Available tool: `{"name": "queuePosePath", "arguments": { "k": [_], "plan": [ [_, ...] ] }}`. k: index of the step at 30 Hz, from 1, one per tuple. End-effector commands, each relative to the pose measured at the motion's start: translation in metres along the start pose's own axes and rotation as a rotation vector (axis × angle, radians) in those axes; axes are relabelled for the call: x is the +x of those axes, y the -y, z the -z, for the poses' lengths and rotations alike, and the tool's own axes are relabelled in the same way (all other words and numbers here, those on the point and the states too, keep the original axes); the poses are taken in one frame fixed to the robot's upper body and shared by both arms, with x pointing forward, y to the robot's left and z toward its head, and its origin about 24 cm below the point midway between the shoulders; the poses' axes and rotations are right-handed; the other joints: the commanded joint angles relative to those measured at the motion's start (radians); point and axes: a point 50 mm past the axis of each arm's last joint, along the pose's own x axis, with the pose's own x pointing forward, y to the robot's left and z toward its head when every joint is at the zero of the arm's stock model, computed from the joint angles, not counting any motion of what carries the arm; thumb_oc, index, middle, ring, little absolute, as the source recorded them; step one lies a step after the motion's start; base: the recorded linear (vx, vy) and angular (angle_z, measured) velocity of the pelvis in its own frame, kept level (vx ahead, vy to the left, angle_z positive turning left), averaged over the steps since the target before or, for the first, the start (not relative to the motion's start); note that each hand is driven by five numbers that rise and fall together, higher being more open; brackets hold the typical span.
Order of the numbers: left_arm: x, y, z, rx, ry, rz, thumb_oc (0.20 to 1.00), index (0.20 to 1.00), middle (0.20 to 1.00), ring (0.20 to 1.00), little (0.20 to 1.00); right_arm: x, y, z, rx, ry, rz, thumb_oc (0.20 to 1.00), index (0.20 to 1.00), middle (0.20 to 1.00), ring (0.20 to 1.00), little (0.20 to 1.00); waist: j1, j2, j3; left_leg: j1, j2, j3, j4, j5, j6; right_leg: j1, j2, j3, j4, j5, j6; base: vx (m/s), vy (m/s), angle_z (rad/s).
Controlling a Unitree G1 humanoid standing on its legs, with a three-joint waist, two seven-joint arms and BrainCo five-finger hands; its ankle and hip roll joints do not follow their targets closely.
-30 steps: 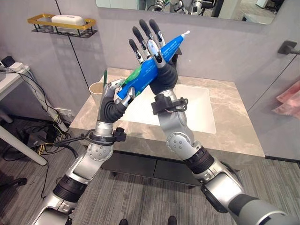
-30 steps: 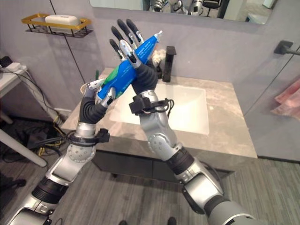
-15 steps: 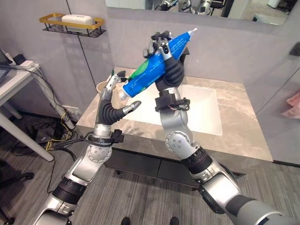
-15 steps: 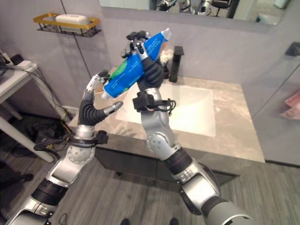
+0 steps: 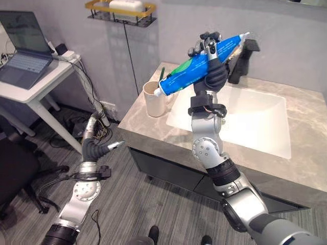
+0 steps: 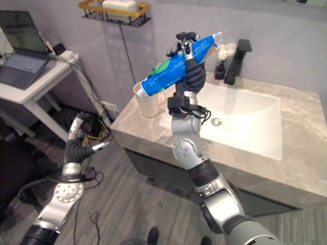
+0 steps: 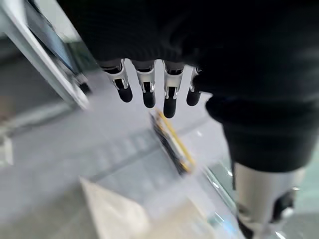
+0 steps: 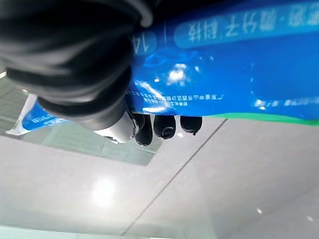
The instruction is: Put brush and paste in cup on sink, flatten towel.
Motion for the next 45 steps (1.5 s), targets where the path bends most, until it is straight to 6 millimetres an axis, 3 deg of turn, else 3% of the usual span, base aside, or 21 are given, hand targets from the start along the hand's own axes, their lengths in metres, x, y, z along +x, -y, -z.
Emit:
{"name": "queuePosePath", "arguments": {
  "k": [1,4,6,8,10,11,13,14,15,17,18,19,20,21,22,23,25,29,35,40,45],
  "plan": [
    [0.009,-0.015,-0.022,-0.004,0.125,-0.007,1.0,1.0,1.0,1.0,1.0,0.017,-0.023,-0.035,0.017,0.197,-0.094,0.2,0.2,0.2,0.2,0.2,0.016,-0.045,-0.034,-0.044,-0.064,0.051,0.132,-0.12,0.048,-0.045,0.026,-0.08,-0.047,0.072,-0.017,0.09,0.016,0.17],
    [0.016,-0.011,-0.025,-0.028,0.136,-0.018,1.0,1.0,1.0,1.0,1.0,0.02,-0.025,-0.043,-0.032,0.227,-0.114,0.2,0.2,0.2,0.2,0.2,-0.008,-0.043,-0.016,-0.045,-0.069,0.033,0.138,-0.12,0.042,-0.107,0.09,-0.075,-0.052,0.075,-0.021,0.09,0.0,0.37],
    [0.019,-0.003,-0.027,-0.039,0.149,0.006,1.0,1.0,1.0,1.0,1.0,0.02,-0.027,-0.052,-0.108,0.261,-0.124,0.2,0.2,0.2,0.2,0.2,-0.023,-0.052,-0.019,-0.041,-0.08,0.012,0.165,-0.145,0.031,-0.061,0.116,-0.057,-0.065,0.031,-0.033,0.13,-0.059,0.51],
    [0.019,0.001,-0.027,-0.051,0.146,0.014,1.0,1.0,1.0,1.0,1.0,0.019,-0.031,-0.05,-0.138,0.256,-0.146,0.2,0.2,0.2,0.2,0.2,-0.026,-0.058,-0.023,-0.049,-0.085,0.012,0.184,-0.151,0.021,-0.045,0.125,-0.054,-0.089,0.035,-0.043,0.1,-0.106,0.28],
    [0.017,0.003,-0.025,-0.069,0.128,0.025,1.0,1.0,1.0,1.0,1.0,0.02,-0.034,-0.054,-0.181,0.265,-0.172,0.2,0.2,0.2,0.2,0.2,-0.025,-0.063,-0.023,-0.079,-0.084,0.022,0.298,-0.178,-0.012,0.017,0.136,-0.064,-0.153,0.022,-0.056,0.13,-0.15,0.34],
    [0.016,0.004,-0.023,-0.078,0.116,0.026,1.0,1.0,1.0,1.0,1.0,0.019,-0.036,-0.056,-0.21,0.273,-0.187,0.2,0.2,0.2,0.2,0.2,-0.024,-0.062,-0.018,-0.119,-0.073,0.037,0.402,-0.154,-0.044,0.053,0.144,-0.07,-0.19,0.018,-0.066,0.09,-0.15,0.25],
    [0.015,0.008,-0.022,-0.099,0.104,0.043,1.0,1.0,1.0,1.0,1.0,0.02,-0.039,-0.06,-0.246,0.29,-0.205,0.2,0.2,0.2,0.2,0.2,-0.014,-0.044,0.004,-0.202,-0.043,0.048,0.581,-0.048,-0.136,0.105,0.163,-0.094,-0.236,0.015,-0.089,0.0,-0.088,0.21],
    [0.015,0.008,-0.022,-0.099,0.105,0.043,1.0,1.0,1.0,1.0,1.0,0.02,-0.039,-0.06,-0.247,0.291,-0.206,0.2,0.2,0.2,0.2,0.2,-0.016,-0.046,0.003,-0.208,-0.047,0.046,0.581,-0.042,-0.135,0.103,0.16,-0.096,-0.24,0.02,-0.089,-0.01,-0.055,0.25],
    [0.015,0.01,-0.022,-0.107,0.102,0.051,1.0,1.0,1.0,1.0,1.0,0.02,-0.04,-0.062,-0.263,0.302,-0.208,0.2,0.2,0.2,0.2,0.2,-0.011,-0.048,0.01,-0.231,-0.043,0.054,0.634,-0.002,-0.161,0.121,0.159,-0.108,-0.253,0.015,-0.097,0.04,-0.074,0.31],
    [0.012,0.012,-0.019,-0.121,0.081,0.063,1.0,1.0,1.0,1.0,1.0,0.019,-0.039,-0.067,-0.304,0.319,-0.206,0.2,0.2,0.2,0.2,0.2,-0.011,-0.041,0.014,-0.282,0.019,0.082,0.698,0.035,-0.179,0.163,0.167,-0.126,-0.284,-0.003,-0.107,0.07,-0.079,0.31],
    [0.012,0.012,-0.02,-0.122,0.081,0.063,1.0,1.0,1.0,1.0,1.0,0.019,-0.039,-0.067,-0.305,0.32,-0.206,0.2,0.2,0.2,0.2,0.2,-0.013,-0.043,0.012,-0.286,0.015,0.082,0.694,0.042,-0.178,0.16,0.164,-0.128,-0.286,0.001,-0.107,0.07,-0.04,0.32],
    [0.012,0.015,-0.019,-0.129,0.074,0.074,1.0,1.0,1.0,1.0,1.0,0.018,-0.035,-0.068,-0.318,0.322,-0.188,0.2,0.2,0.2,0.2,0.2,-0.022,-0.046,0.008,-0.299,0.087,0.126,0.658,0.061,-0.174,0.176,0.155,-0.142,-0.299,0.001,-0.104,0.19,0.039,0.34],
    [0.01,0.018,-0.017,-0.12,0.067,0.099,1.0,1.0,1.0,1.0,1.0,0.018,-0.027,-0.071,-0.35,0.326,-0.156,0.2,0.2,0.2,0.2,0.2,-0.025,-0.059,-0.008,-0.266,0.158,0.165,0.46,0.016,-0.143,0.208,0.143,-0.138,-0.328,-0.006,-0.082,0.29,0.095,0.3],
    [0.01,0.018,-0.015,-0.108,0.06,0.099,1.0,1.0,1.0,1.0,1.0,0.018,-0.027,-0.07,-0.355,0.324,-0.158,0.2,0.2,0.2,0.2,0.2,-0.024,-0.058,-0.019,-0.243,0.159,0.148,0.339,0.001,-0.13,0.209,0.141,-0.122,-0.334,-0.008,-0.071,0.32,0.181,0.27],
    [0.009,0.017,-0.012,-0.094,0.053,0.097,1.0,1.0,1.0,1.0,1.0,0.019,-0.025,-0.067,-0.364,0.312,-0.155,0.2,0.2,0.2,0.2,0.2,-0.024,-0.053,-0.031,-0.224,0.166,0.117,0.234,0.022,-0.131,0.208,0.143,-0.106,-0.333,-0.01,-0.063,0.24,0.211,0.12],
    [0.01,0.017,-0.01,-0.091,0.041,0.085,1.0,1.0,1.0,1.0,1.0,0.02,-0.025,-0.065,-0.381,0.304,-0.15,0.2,0.2,0.2,0.2,0.2,-0.022,-0.04,-0.042,-0.235,0.197,0.091,0.142,0.093,-0.152,0.214,0.142,-0.096,-0.327,-0.021,-0.056,0.22,0.204,-0.07],
    [0.007,0.018,-0.006,-0.092,0.021,0.084,1.0,1.0,1.0,1.0,1.0,0.02,-0.026,-0.06,-0.409,0.267,-0.172,0.2,0.2,0.2,0.2,0.2,-0.022,-0.033,-0.049,-0.192,0.18,0.04,0.131,0.062,-0.145,0.232,0.131,-0.069,-0.316,-0.031,-0.051,0.2,0.155,-0.38],
    [0.002,0.021,-0.004,-0.104,0.0,0.141,1.0,1.0,1.0,1.0,1.0,0.025,-0.019,-0.062,-0.472,0.269,-0.135,0.2,0.2,0.2,0.2,0.2,-0.023,-0.038,-0.088,-0.125,0.136,0.058,0.038,0.061,-0.13,0.24,0.106,-0.059,-0.324,-0.014,-0.033,0.17,0.158,-0.35],
    [-0.009,0.018,0.007,-0.043,-0.051,0.226,1.0,1.0,1.0,1.0,1.0,0.034,-0.027,-0.059,-0.528,0.252,-0.172,0.2,0.2,0.2,0.2,0.2,0.003,-0.071,-0.09,-0.105,0.09,0.096,0.027,0.031,-0.08,0.228,0.056,-0.023,-0.329,0.019,0.007,0.09,0.15,-0.03],
    [-0.025,0.011,0.03,0.051,-0.153,0.282,1.0,1.0,1.0,1.0,1.0,0.039,-0.035,-0.058,-0.564,0.241,-0.223,0.2,0.2,0.2,0.2,0.2,0.017,-0.098,-0.082,-0.114,0.077,0.111,0.024,0.018,-0.063,0.206,0.035,-0.02,-0.34,0.055,0.032,0.03,0.074,-0.1],
    [-0.034,0.009,0.038,0.05,-0.207,0.274,1.0,1.0,1.0,1.0,1.0,0.035,-0.033,-0.057,-0.591,0.221,-0.248,0.2,0.2,0.2,0.2,0.2,0.019,-0.117,-0.077,-0.123,0.078,0.114,0.018,0.02,-0.062,0.192,0.033,-0.022,-0.345,0.076,0.04,0.01,0.034,-0.03]
  ]
}}
